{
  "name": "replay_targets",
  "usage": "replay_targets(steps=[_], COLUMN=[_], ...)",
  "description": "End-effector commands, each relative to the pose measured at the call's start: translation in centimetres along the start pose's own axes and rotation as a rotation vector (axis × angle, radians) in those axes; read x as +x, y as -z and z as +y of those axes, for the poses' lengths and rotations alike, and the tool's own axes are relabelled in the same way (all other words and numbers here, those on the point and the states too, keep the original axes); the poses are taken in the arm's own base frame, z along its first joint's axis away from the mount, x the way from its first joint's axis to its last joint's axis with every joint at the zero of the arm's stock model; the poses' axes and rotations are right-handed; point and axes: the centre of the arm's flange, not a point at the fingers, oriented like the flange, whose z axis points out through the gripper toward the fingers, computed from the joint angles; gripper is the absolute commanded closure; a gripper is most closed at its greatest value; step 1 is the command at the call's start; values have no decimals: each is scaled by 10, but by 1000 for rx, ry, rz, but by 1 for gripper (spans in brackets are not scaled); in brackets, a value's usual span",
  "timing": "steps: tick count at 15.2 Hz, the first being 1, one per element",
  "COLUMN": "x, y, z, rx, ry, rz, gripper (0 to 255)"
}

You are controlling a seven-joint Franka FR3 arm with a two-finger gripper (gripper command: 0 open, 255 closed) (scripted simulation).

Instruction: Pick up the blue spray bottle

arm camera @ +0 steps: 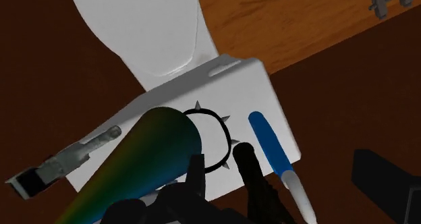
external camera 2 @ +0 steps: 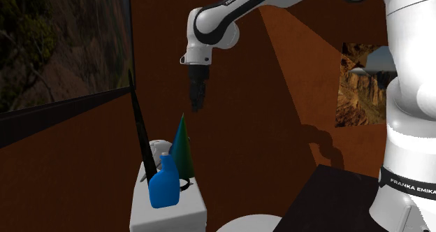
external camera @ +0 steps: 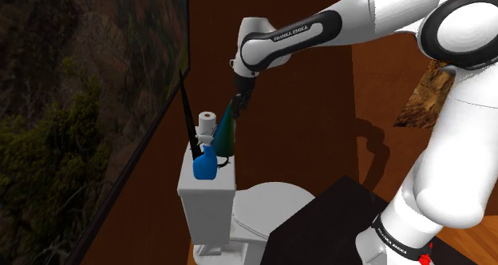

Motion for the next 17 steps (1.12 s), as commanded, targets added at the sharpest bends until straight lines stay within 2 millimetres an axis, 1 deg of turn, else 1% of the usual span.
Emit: replay_targets(steps=[1,5,10,11,17], x=[20,58,101,103,102], y=[-17,-52,-96,-99,-130], z=[-11,-30,-58,-60,-60], rx=[1,2,4,4,4], ry=[52,152,277,283,283], rz=[-9,-27,-49,-50,-50], gripper=[0,0,0,0,0])
